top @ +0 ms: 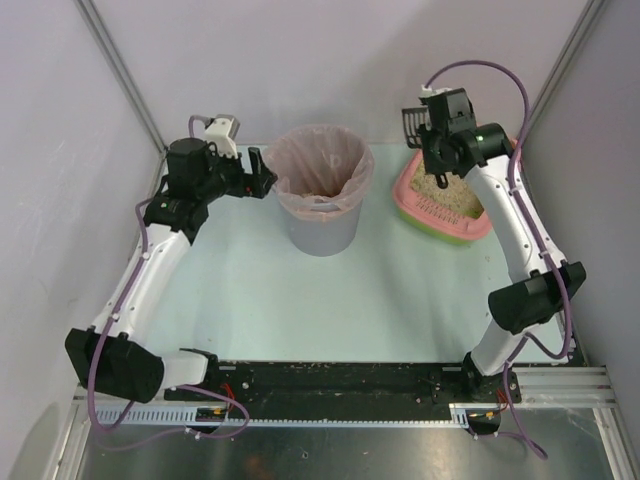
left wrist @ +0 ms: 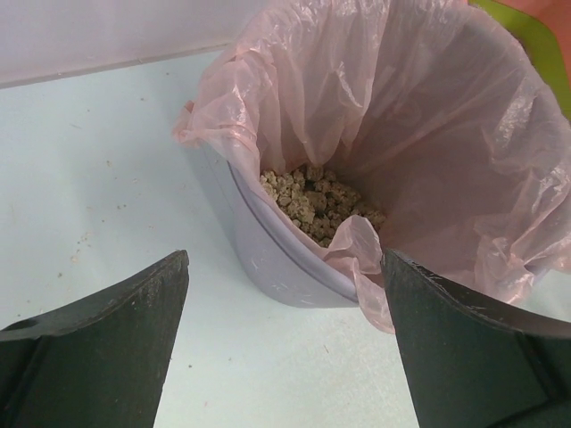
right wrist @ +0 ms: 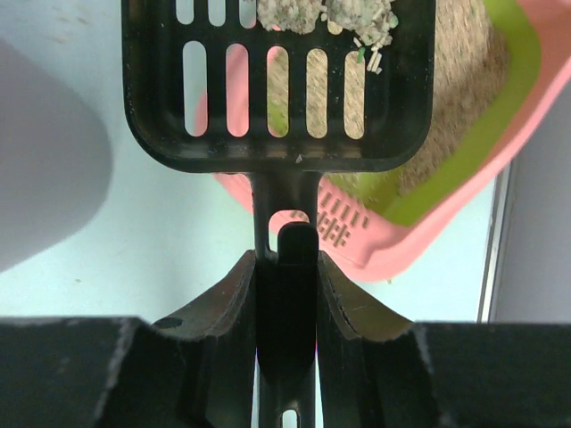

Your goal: Clean the litter box

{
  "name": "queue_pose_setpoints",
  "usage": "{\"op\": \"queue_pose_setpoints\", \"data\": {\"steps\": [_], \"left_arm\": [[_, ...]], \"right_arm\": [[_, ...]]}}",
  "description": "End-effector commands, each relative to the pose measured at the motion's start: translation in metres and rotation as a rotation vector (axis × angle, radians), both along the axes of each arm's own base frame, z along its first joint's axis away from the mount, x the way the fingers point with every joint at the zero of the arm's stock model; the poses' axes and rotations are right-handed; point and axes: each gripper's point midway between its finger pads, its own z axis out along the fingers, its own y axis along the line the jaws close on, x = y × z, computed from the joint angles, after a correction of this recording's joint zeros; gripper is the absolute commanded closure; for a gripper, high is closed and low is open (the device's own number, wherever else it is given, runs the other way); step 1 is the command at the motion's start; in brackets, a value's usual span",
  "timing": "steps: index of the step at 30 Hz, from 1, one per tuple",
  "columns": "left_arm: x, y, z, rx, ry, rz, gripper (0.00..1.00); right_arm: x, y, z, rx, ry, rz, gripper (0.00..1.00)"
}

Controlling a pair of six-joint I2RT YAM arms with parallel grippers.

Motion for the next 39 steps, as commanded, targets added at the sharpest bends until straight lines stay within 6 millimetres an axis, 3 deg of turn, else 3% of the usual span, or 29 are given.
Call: {"op": "queue_pose_setpoints", "data": {"steps": [1, 4, 9, 16, 19, 21, 22, 23, 25, 39], "left_arm": [[-0.007, 0.007, 0.018, 0.006, -0.068, 0.014, 0.07], [-0.008, 0.011, 0.014, 0.027, -0.071, 0.023, 0.07], [-0.006, 0.013, 0.014, 0.026, -0.069, 0.026, 0.07], [-0.007, 0.009, 0.009, 0.012, -0.05, 0.004, 0.07], [-0.005, 0.012, 0.009, 0.005, -0.046, 0.007, 0.07], [-0.005, 0.014, 0.009, -0.002, -0.043, 0.01, 0.07], [-0.005, 0.015, 0.009, -0.004, -0.044, 0.012, 0.07], [-0.004, 0.016, 0.008, -0.004, -0.039, 0.015, 0.07], [-0.004, 0.016, 0.008, -0.007, -0.038, 0.013, 0.07], [-0.003, 0.011, 0.004, -0.028, -0.021, -0.013, 0.09]], "right_arm": [[0.002, 0.03, 0.03, -0.038, -0.049, 0.062, 1.0], [0.003, 0.055, 0.042, -0.063, -0.076, 0.098, 1.0], [0.004, 0.1, 0.046, -0.159, -0.119, 0.225, 1.0], [0.014, 0.123, 0.053, -0.306, -0.223, 0.294, 1.0], [0.015, 0.136, 0.062, -0.36, -0.309, 0.352, 1.0], [0.016, 0.143, 0.079, -0.378, -0.391, 0.394, 1.0], [0.014, 0.147, 0.067, -0.4, -0.381, 0.431, 1.0], [0.015, 0.156, 0.07, -0.404, -0.422, 0.454, 1.0], [0.011, 0.155, 0.06, -0.481, -0.43, 0.505, 1.0], [0.003, 0.146, 0.081, -0.662, -0.622, 0.534, 1.0]]}}
